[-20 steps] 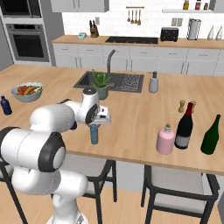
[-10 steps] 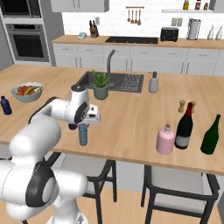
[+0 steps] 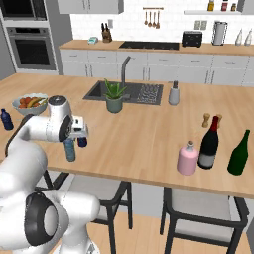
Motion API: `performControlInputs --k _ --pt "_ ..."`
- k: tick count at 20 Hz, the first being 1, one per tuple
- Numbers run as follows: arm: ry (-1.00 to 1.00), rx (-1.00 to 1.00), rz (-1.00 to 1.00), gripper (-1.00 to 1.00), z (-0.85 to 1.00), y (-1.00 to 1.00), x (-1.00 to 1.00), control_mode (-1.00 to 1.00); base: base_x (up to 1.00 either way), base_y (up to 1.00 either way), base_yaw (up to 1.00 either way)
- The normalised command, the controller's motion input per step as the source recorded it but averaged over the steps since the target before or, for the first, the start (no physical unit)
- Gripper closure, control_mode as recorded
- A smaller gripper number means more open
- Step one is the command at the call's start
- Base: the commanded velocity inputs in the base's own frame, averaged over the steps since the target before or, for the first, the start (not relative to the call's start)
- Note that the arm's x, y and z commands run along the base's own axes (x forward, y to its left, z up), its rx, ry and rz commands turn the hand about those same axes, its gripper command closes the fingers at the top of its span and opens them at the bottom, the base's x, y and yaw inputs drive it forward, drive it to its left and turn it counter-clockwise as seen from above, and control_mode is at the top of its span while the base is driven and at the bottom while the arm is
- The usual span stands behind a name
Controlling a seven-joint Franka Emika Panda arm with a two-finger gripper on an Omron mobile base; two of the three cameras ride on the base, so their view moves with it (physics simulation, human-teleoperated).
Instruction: Move the plastic bottles in the middle to the plastics group, and the glass bottles in the middle to the glass group.
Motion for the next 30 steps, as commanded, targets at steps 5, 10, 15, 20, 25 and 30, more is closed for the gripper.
performControlInputs --k 5,10,15,20,25,30 --pt "-0.09 0.0 0.1 1.0 0.11 0.89 -0.01 -1.0 0.0 0.0 0.0" --pt "-0.05 0.0 0.1 1.0 0.1 0.95 0.0 -1.0 0.0 0.0 0.0" --pt "-0.01 0.0 0.07 1.0 0.17 0.89 0.0 -1.0 0.0 0.0 0.0" --pt "0.0 0.0 0.09 1.0 0.26 0.78 0.11 -1.0 0.0 0.0 0.0" --pt "0.0 0.0 0.1 1.0 0.18 0.64 0.24 -1.0 0.0 0.0 0.0" --pt "0.03 0.0 0.05 1.0 0.0 0.38 0.23 -1.0 0.0 0.0 0.0"
